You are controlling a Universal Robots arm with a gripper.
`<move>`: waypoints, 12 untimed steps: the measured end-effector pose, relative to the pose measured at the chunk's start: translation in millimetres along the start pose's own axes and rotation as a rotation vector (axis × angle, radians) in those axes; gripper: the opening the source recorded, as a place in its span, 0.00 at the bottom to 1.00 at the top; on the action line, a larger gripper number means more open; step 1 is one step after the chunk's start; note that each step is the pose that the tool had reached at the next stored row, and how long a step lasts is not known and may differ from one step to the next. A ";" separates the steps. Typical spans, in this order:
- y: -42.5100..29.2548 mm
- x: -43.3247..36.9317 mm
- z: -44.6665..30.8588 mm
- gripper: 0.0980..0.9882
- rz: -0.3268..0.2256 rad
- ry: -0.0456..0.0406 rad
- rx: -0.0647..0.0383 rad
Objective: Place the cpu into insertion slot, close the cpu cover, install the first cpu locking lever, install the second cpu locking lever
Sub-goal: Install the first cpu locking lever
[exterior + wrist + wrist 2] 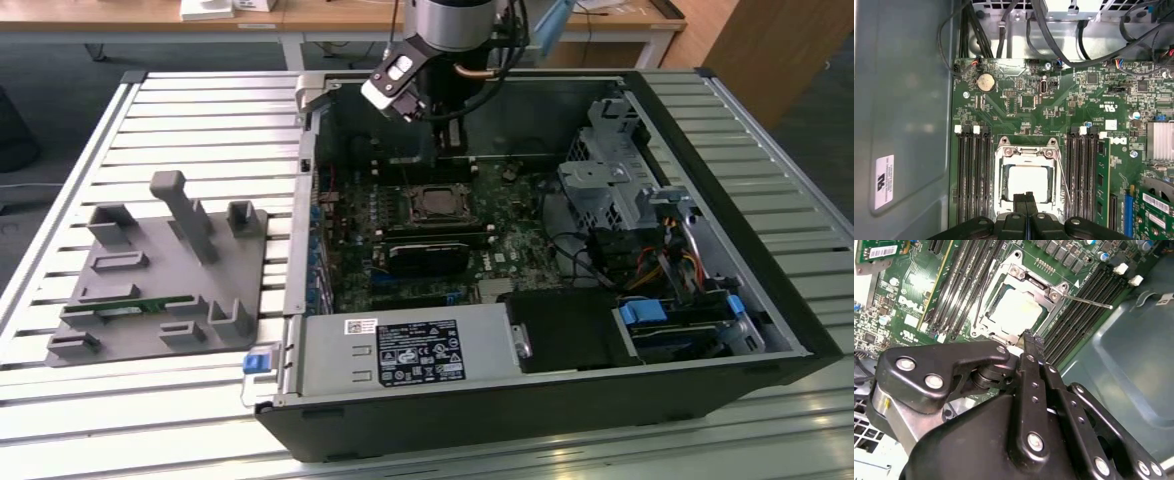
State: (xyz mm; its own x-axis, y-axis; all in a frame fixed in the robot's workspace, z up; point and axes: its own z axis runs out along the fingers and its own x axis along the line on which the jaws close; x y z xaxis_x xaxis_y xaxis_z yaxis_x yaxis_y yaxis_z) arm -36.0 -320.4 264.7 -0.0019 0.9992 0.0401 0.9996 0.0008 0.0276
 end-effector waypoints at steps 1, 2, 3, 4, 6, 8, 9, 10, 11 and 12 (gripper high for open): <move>0.0 0.0 -0.5 0.01 -0.001 -0.0001 0.000; 0.0 0.0 -0.5 0.01 -0.006 0.0000 0.000; 0.0 0.0 -0.5 0.01 -0.017 -0.0002 0.001; 0.0 0.0 -0.5 0.01 -0.033 -0.0001 0.001; 0.0 0.0 -0.6 0.01 -0.086 0.0006 0.003; 0.0 0.0 -0.6 0.01 -0.122 0.0012 0.005; 0.0 0.0 -0.6 0.01 -0.149 0.0016 0.006; 0.0 0.0 -0.6 0.01 -0.160 0.0019 0.006; 0.0 0.0 -0.6 0.01 -0.170 0.0022 0.007; 0.0 0.0 -0.6 0.01 -0.180 0.0024 0.007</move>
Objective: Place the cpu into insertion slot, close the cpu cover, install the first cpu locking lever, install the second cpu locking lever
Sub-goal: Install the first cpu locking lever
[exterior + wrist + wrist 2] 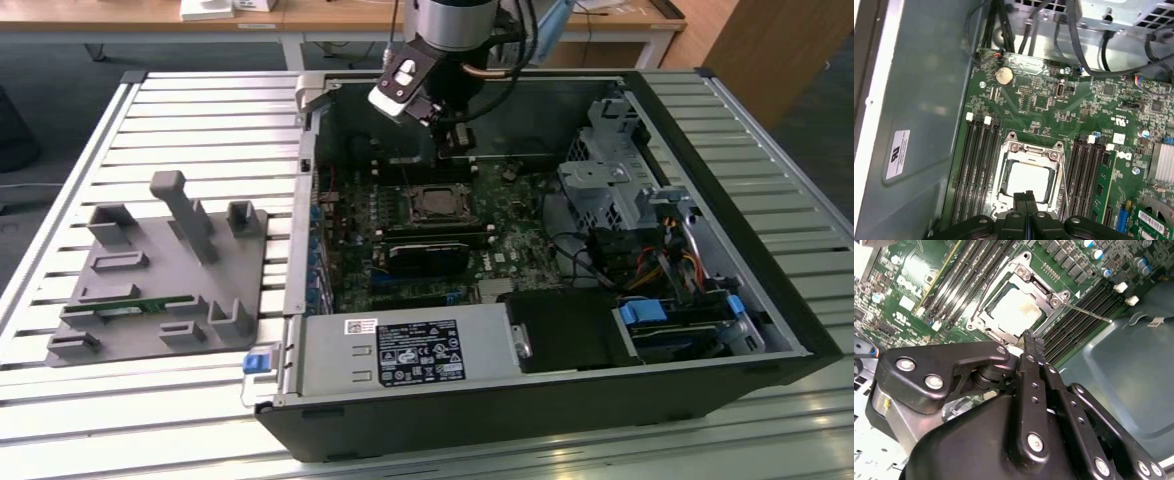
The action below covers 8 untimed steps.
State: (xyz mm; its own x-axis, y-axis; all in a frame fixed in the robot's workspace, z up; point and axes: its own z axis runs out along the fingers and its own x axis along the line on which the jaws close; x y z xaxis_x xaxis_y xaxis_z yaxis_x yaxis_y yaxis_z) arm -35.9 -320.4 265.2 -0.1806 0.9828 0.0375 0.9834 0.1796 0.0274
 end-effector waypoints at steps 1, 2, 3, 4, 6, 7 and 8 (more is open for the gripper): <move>0.0 0.0 0.0 0.01 -0.010 0.0001 0.000; 0.0 0.0 0.0 0.01 -0.020 0.0004 0.001; 0.0 0.0 0.0 0.01 -0.030 0.0006 0.001; 0.0 0.0 0.0 0.01 -0.043 0.0009 0.002; 0.0 0.0 0.0 0.01 -0.073 0.0018 0.003; 0.0 0.0 0.0 0.01 -0.090 0.0022 0.003; 0.0 0.0 0.0 0.01 -0.107 0.0027 0.004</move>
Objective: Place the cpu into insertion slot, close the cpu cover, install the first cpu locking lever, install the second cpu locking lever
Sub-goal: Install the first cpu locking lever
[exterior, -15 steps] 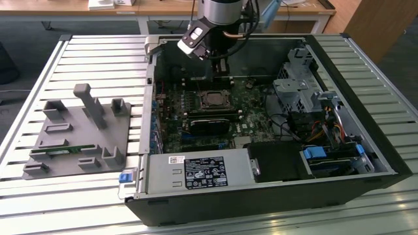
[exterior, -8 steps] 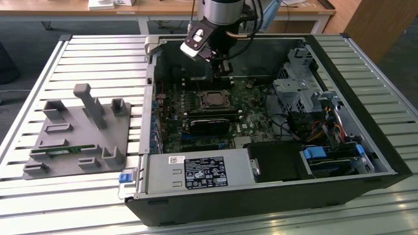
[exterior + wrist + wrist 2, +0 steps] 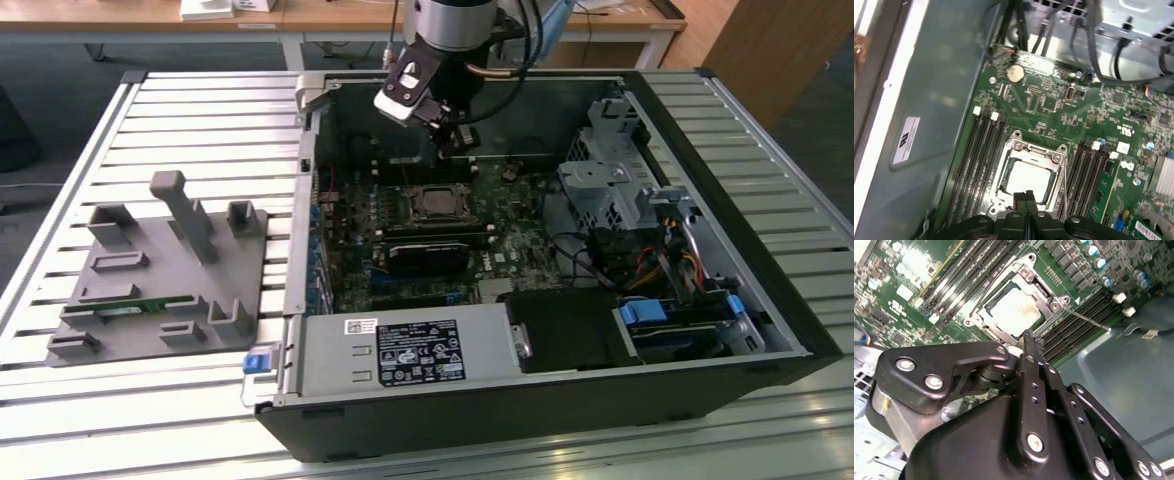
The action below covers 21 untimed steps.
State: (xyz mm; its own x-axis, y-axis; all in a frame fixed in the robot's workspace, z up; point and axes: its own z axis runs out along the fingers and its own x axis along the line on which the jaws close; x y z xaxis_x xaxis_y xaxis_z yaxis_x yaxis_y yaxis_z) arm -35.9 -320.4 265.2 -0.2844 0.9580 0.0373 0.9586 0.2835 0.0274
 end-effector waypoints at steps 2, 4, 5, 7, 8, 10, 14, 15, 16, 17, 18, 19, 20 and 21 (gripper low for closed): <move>0.0 0.0 0.0 0.01 -0.036 0.0010 0.001; 0.0 0.0 0.0 0.01 -0.074 0.0020 0.003; 0.0 0.0 0.0 0.01 -0.092 0.0025 0.003; 0.0 0.0 0.0 0.01 -0.128 0.0035 0.005; 0.0 0.0 -0.1 0.01 -0.146 0.0039 0.006; 0.0 0.0 0.0 0.01 -0.182 0.0049 0.007; 0.0 0.0 0.0 0.01 -0.255 0.0069 0.010; 0.0 0.0 0.0 0.01 -0.273 0.0075 0.010; 0.0 0.0 0.0 0.01 -0.291 0.0079 0.011; 0.0 0.0 0.0 0.01 -0.308 0.0084 0.012; 0.0 0.0 0.0 0.01 -0.327 0.0089 0.012; 0.0 0.0 0.0 0.01 -0.344 0.0094 0.013; 0.0 0.0 0.0 0.01 -0.361 0.0099 0.014; 0.0 0.0 0.0 0.01 -0.377 0.0103 0.014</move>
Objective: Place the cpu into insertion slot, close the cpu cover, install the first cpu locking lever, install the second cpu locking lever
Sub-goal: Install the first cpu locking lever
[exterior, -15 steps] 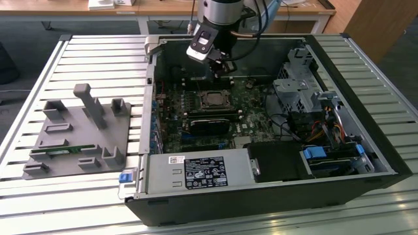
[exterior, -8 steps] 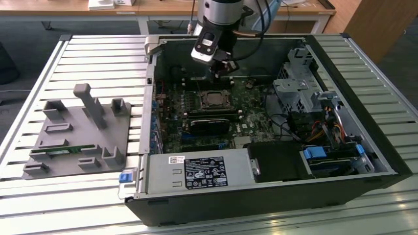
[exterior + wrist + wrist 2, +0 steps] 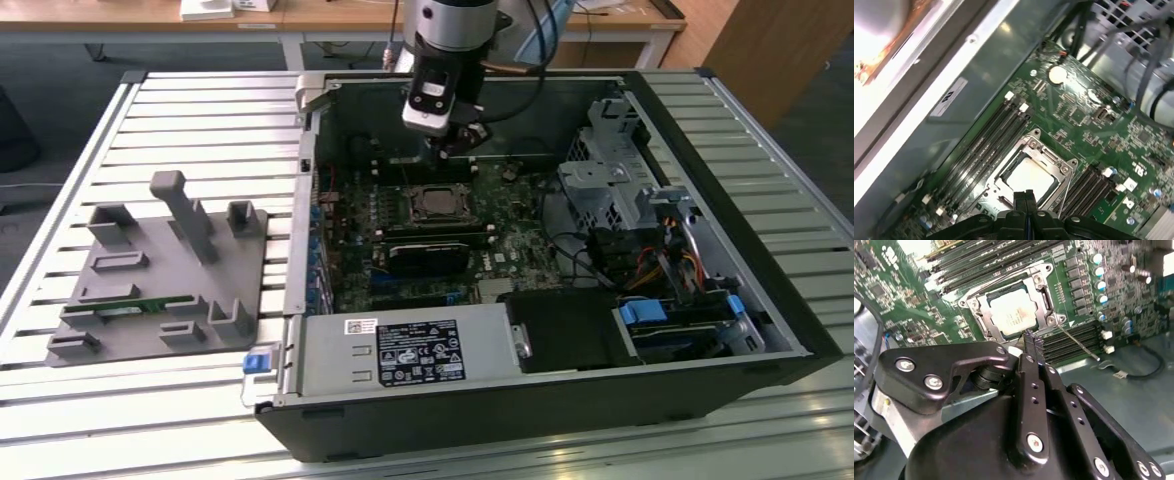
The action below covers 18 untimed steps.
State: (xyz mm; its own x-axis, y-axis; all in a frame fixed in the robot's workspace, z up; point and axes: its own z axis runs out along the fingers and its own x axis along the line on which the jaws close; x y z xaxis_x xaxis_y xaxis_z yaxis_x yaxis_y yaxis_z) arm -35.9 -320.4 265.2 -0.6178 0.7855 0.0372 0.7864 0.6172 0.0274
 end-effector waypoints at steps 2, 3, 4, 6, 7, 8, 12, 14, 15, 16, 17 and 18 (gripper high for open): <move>0.0 0.0 0.0 0.01 -0.035 0.0010 0.001; 0.0 0.0 0.0 0.01 -0.053 0.0015 0.002; 0.0 0.0 0.0 0.01 -0.071 0.0020 0.003; 0.0 0.0 0.0 0.01 -0.104 0.0028 0.004; 0.0 0.0 0.0 0.01 -0.119 0.0033 0.004; 0.0 0.0 0.0 0.01 -0.135 0.0037 0.005; 0.0 0.0 0.0 0.01 -0.198 0.0054 0.007; 0.0 0.0 0.0 0.01 -0.229 0.0063 0.009; 0.0 0.0 0.0 0.01 -0.244 0.0067 0.009; 0.0 0.0 0.0 0.01 -0.259 0.0071 0.010; 0.0 0.0 0.0 0.01 -0.274 0.0075 0.010; 0.0 0.0 0.0 0.01 -0.290 0.0080 0.011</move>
State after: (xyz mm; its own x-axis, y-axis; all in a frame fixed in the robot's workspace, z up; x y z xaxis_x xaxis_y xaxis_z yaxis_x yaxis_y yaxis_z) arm -35.9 -320.4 265.2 -0.8166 0.5761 0.0373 0.5771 0.8162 0.0274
